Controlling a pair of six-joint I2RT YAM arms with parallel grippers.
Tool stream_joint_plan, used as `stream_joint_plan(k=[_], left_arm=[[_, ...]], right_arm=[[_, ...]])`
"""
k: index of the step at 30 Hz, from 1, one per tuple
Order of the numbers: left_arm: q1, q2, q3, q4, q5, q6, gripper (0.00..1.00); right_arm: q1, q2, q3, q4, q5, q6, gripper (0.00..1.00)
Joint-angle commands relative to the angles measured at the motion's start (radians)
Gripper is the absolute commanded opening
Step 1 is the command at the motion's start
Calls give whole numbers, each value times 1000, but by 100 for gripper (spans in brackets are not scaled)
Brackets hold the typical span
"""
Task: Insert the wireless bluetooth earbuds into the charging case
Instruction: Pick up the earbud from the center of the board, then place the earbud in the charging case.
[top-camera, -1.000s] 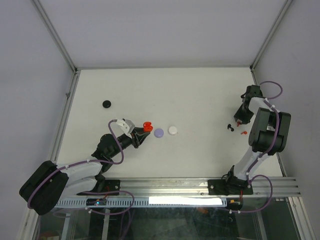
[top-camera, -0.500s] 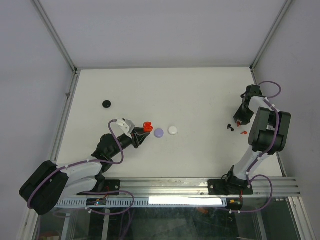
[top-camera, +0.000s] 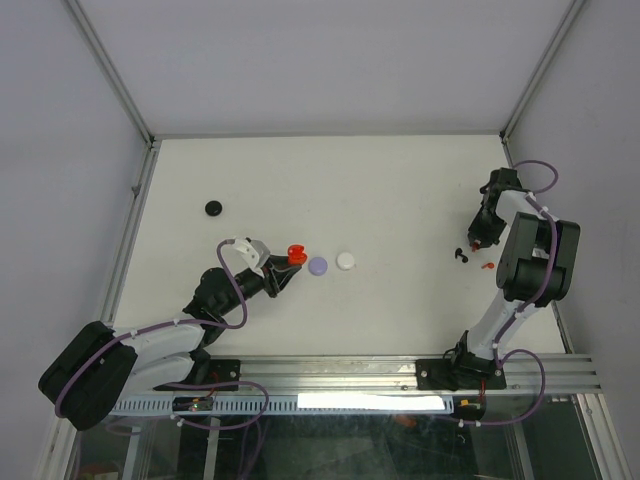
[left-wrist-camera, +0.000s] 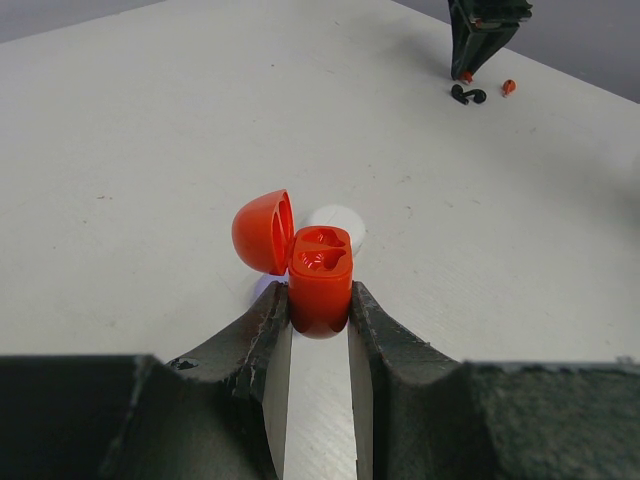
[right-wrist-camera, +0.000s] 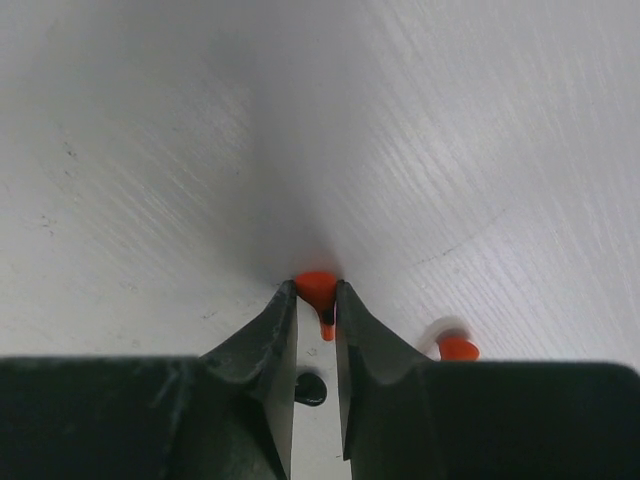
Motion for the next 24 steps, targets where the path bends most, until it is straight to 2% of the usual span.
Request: stream_joint_plan(k=[1, 9, 17, 24], left_arm=[[11, -32, 0, 78, 28, 15, 0], [10, -93, -70, 190, 43, -11, 0], [10, -122, -58, 178, 66, -39, 0], [10, -146, -35, 179, 75, -53, 0]], right_arm=[[21, -5, 17, -13, 10, -13, 16], [98, -114, 10, -8, 38, -7, 11], [228, -259, -12, 7, 1, 5, 10], [379, -434, -86, 98, -55, 50, 10]])
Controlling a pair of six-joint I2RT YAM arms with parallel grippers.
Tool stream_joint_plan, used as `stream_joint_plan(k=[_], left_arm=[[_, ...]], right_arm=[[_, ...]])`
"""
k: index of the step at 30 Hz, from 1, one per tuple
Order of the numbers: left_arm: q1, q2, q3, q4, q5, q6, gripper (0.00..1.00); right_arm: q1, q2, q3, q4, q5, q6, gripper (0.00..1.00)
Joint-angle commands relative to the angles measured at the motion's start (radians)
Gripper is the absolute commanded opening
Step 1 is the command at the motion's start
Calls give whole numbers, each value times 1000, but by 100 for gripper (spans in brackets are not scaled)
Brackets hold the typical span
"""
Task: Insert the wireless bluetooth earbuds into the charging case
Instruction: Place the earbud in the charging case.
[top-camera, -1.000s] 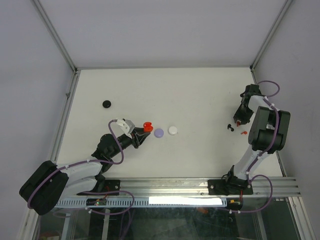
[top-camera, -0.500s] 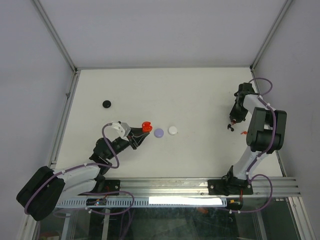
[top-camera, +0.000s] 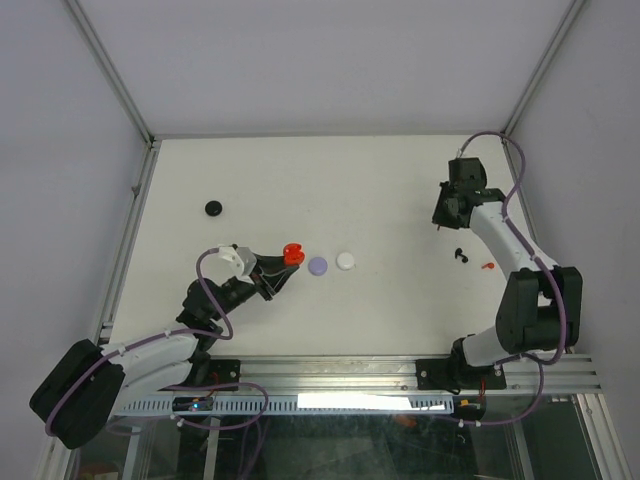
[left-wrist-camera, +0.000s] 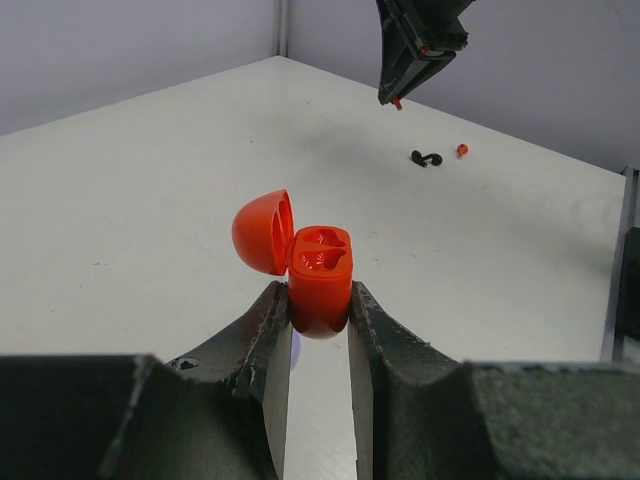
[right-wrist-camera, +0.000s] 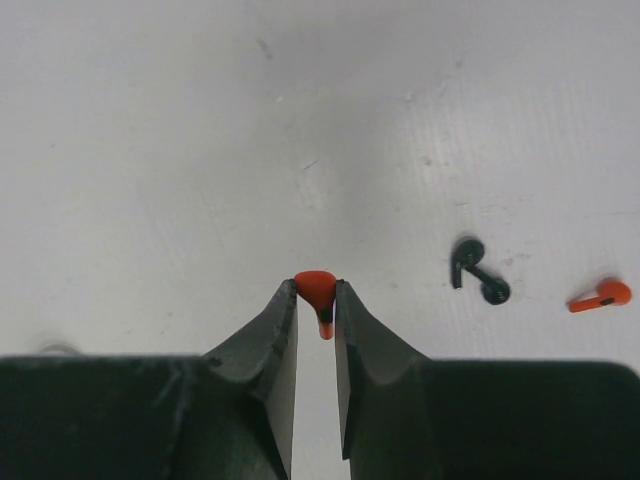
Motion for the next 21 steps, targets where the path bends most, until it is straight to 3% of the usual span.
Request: stream_joint_plan(k=[1, 7, 21], left_arm=[[11, -23, 26, 81, 43, -21, 0], [10, -12, 57, 102, 62, -27, 0], [9, 62, 134, 135, 103, 9, 0]], right_arm=[[95, -151, -50, 100, -54, 46, 10], [264, -296, -122, 235, -81, 89, 9], [586, -467, -207, 536, -59, 89, 10]])
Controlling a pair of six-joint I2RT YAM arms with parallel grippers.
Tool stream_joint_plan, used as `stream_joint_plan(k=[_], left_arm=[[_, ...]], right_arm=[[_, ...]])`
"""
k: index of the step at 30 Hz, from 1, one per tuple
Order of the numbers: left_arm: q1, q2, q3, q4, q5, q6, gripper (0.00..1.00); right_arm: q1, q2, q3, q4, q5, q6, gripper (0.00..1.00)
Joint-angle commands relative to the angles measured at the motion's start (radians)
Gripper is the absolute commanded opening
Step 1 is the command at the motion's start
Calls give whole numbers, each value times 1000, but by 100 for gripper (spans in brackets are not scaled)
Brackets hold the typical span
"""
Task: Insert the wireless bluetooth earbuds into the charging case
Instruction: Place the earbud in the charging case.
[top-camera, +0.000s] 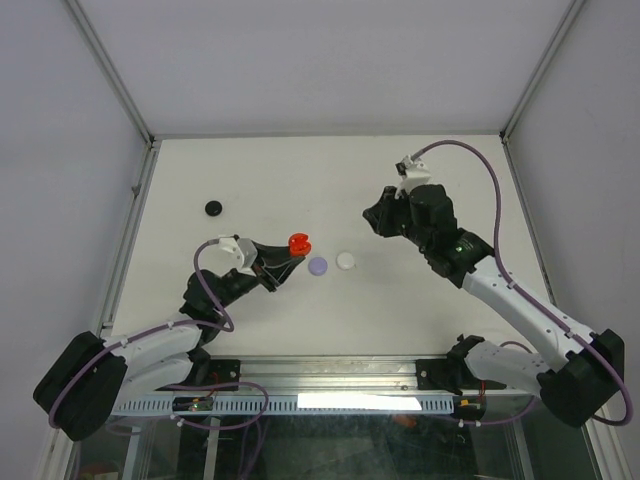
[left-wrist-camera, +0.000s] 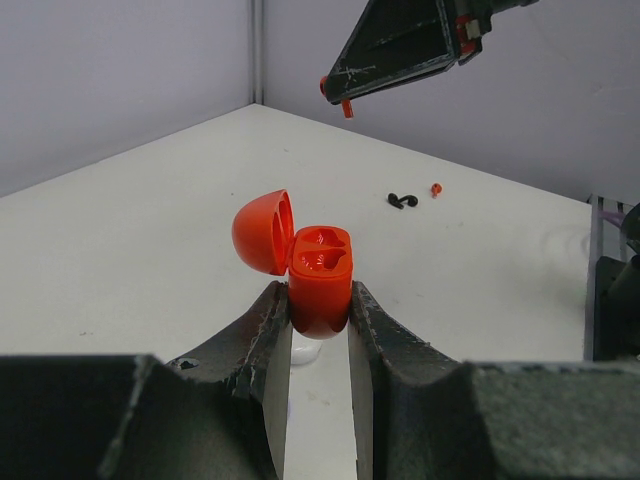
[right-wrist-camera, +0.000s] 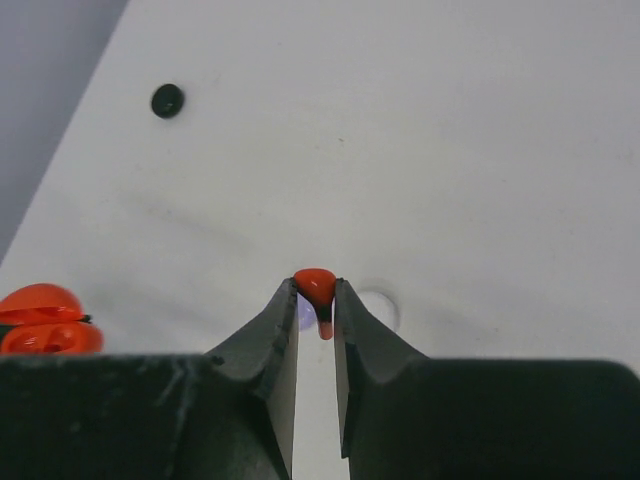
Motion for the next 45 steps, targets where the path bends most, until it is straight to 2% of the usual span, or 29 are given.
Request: stream_joint_plan(k=[1, 9, 24, 37, 45], left_arm=[[9, 27, 47, 103, 55, 29, 0], [10, 86, 50, 231, 125, 45, 0], [9, 98, 88, 257, 220, 60, 1], [9, 79, 84, 288, 218, 9, 1], [9, 65, 74, 295, 170, -15, 1]], right_arm=[[91, -72, -26, 200, 8, -3, 10], [224, -121, -86, 365, -51, -40, 10], [436, -72, -147, 619, -83, -117, 10], [475, -26, -162, 635, -37, -159, 10], [481, -43, -171, 624, -28, -186, 10]])
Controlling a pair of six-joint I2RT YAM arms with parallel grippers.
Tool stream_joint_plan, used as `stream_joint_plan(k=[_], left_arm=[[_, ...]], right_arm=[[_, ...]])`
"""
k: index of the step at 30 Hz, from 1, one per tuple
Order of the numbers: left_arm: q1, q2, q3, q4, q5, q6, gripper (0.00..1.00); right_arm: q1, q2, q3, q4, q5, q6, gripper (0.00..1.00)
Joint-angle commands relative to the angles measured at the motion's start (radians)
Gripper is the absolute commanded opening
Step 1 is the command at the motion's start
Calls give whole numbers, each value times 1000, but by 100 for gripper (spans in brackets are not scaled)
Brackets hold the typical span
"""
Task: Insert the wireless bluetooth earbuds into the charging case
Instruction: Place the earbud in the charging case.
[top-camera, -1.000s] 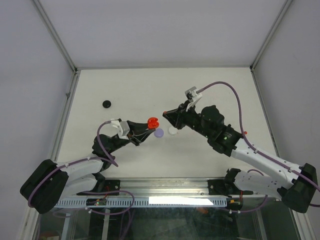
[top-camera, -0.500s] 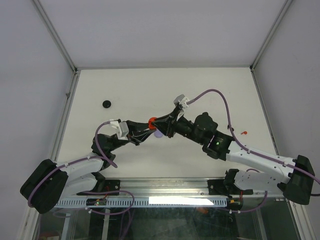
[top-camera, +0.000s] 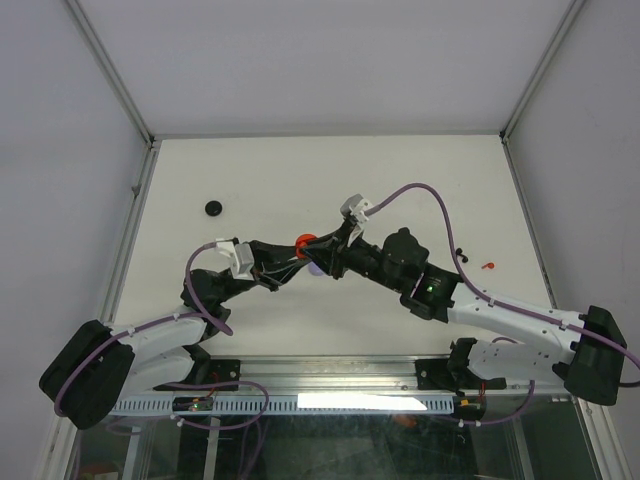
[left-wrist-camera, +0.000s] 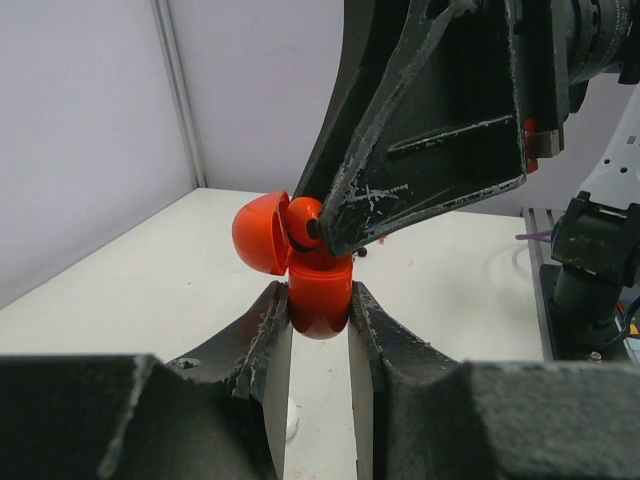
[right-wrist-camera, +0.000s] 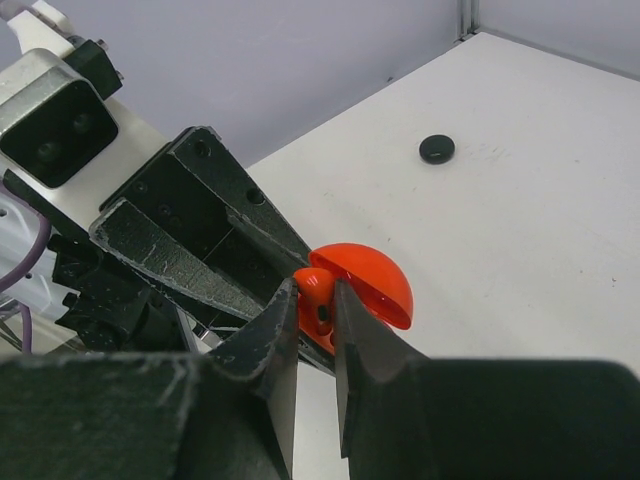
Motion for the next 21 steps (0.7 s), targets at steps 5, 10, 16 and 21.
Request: stream_joint_plan(k=[5, 10, 16, 21], left_arm=[[9, -23, 15, 80, -51, -49, 1], [9, -24, 12, 80, -48, -55, 1], [10, -18, 12, 88, -32, -55, 1], [10, -18, 7, 94, -25, -54, 1]], right_arm=[[9, -24, -10, 59, 14, -53, 13], [8, -21, -11, 55, 6, -56, 21], [9, -7, 0, 35, 2, -64, 26], [8, -6, 11, 16, 3, -67, 30]])
